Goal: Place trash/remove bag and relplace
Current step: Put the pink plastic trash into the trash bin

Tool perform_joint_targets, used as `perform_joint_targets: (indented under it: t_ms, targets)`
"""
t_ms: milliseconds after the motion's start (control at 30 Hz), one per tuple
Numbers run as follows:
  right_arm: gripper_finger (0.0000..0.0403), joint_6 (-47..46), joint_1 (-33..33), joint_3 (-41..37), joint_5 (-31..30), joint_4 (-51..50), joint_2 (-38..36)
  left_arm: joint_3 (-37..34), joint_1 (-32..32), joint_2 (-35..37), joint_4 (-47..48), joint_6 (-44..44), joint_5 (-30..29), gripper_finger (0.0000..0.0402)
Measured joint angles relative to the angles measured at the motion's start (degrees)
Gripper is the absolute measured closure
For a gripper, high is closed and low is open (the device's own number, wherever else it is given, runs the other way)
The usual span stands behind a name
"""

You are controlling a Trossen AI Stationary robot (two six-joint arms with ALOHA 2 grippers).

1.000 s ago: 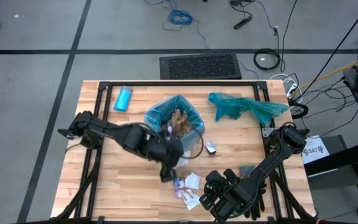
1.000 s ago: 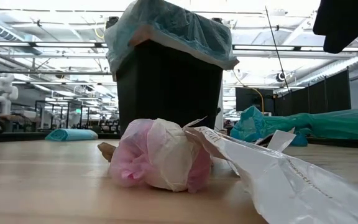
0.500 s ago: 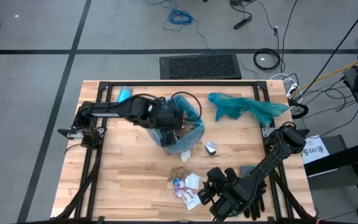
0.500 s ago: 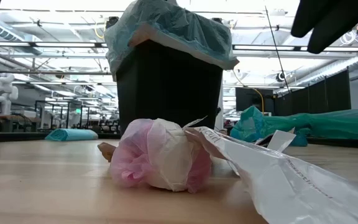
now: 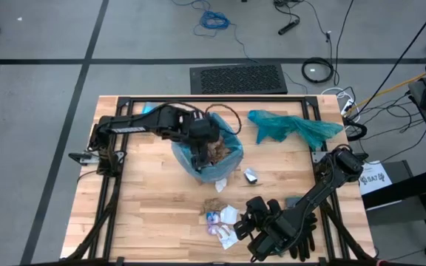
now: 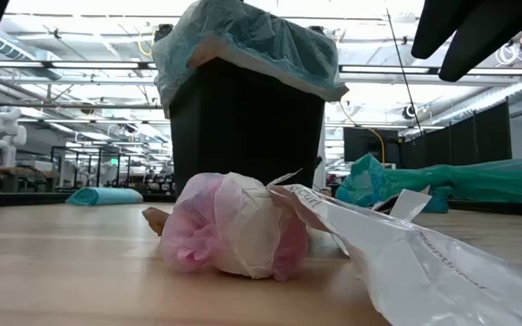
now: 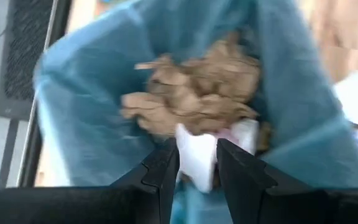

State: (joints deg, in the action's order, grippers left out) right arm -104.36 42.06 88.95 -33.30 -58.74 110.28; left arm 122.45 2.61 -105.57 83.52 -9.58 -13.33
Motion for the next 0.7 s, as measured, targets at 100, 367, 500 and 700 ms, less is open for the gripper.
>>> perform_joint_targets:
  t_ms: [100,367,500,700]
  targets:
    - [0.0271,0.0,0.0,0.0,0.0,0.0,0.0,0.0,3.8,1.0,-0.4,-0.1,0.3,0.0286]
    - [0.0271,0.6,0.5,0.0,0.2,0.2,0.0,0.0,16.2,2.3,-2.8,-4.8,-3.8,0.0286]
    - [0.0271,1.8,2.5,0.0,0.3,0.3,0.0,0.0,19.1,0.5,-6.4,-7.0,-4.2,0.0285]
    - [0.0271,1.5,6.0,0.0,0.3,0.2,0.0,0.0,20.5,-5.0,-11.5,-11.1,1.1,0.0285]
